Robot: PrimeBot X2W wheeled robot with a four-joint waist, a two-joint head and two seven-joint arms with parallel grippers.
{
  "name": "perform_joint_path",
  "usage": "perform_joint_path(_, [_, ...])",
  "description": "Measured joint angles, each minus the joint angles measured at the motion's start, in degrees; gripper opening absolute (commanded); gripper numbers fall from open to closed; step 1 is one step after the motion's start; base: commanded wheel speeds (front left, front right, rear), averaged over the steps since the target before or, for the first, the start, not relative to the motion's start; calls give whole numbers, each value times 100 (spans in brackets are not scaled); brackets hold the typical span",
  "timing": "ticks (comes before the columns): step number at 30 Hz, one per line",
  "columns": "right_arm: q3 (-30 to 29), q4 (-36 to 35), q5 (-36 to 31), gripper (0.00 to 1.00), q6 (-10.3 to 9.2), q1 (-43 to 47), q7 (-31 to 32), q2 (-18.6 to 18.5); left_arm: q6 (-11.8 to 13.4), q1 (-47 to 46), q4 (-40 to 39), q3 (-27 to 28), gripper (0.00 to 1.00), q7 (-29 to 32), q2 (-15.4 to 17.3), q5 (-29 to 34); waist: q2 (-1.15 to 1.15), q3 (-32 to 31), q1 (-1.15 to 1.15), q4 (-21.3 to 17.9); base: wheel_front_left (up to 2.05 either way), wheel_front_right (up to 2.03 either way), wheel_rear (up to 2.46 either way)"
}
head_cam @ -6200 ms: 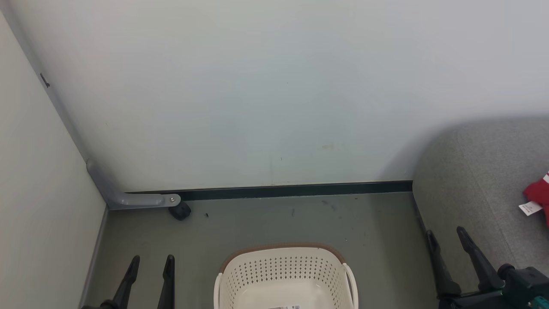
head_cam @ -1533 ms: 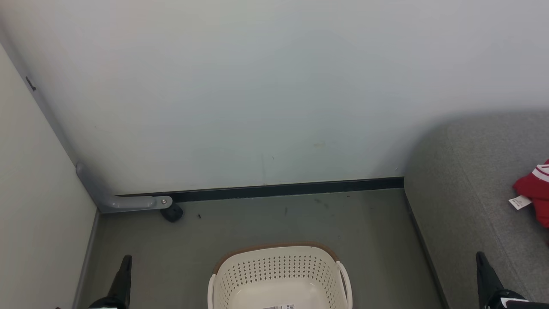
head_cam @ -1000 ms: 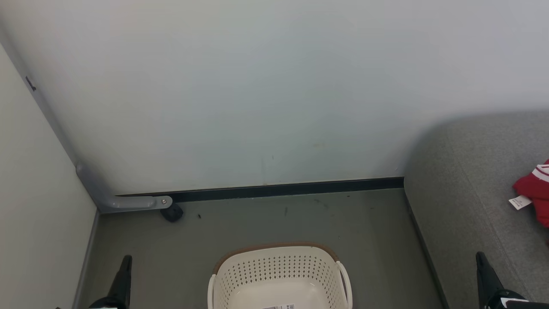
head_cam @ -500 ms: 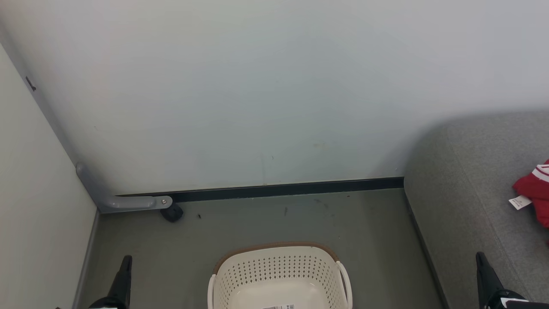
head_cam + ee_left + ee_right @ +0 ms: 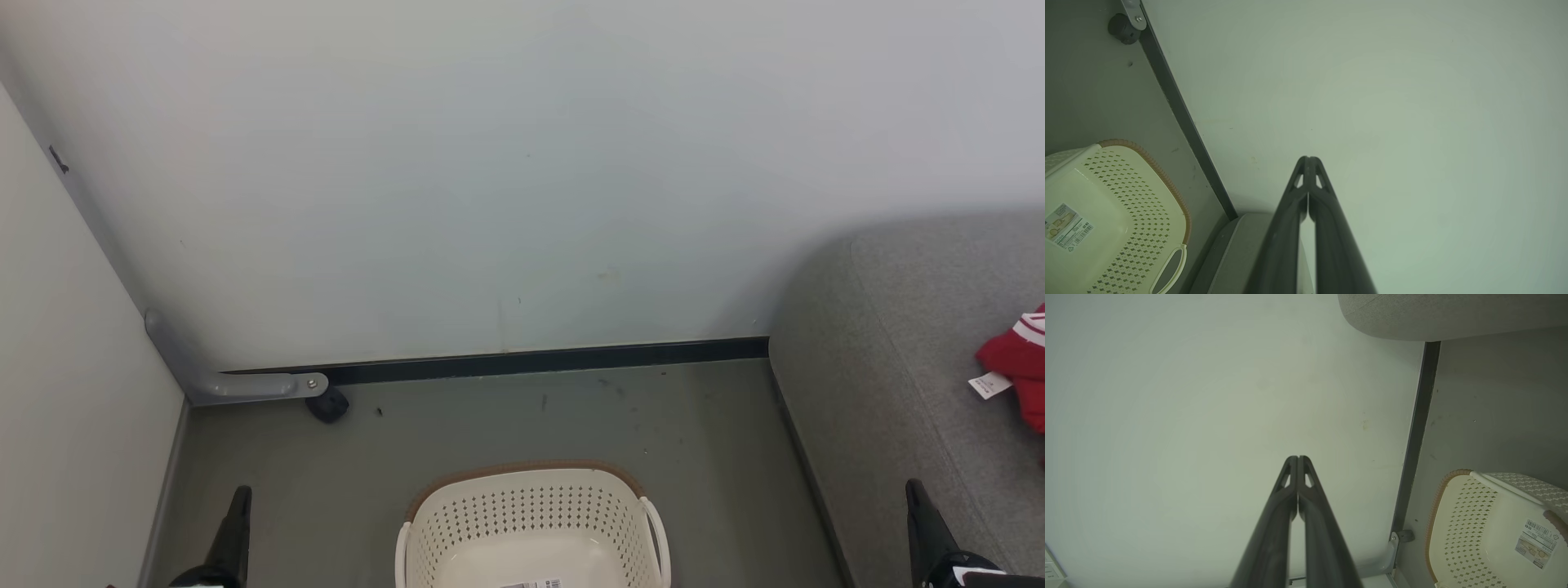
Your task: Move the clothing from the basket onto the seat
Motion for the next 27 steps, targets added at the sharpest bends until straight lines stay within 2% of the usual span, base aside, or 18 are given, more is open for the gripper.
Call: perform_joint_path(27, [0, 0, 0, 0, 0, 0, -1, 1, 0, -1, 3, 0, 0, 0, -1, -1, 0, 0, 0, 0, 0, 0, 0])
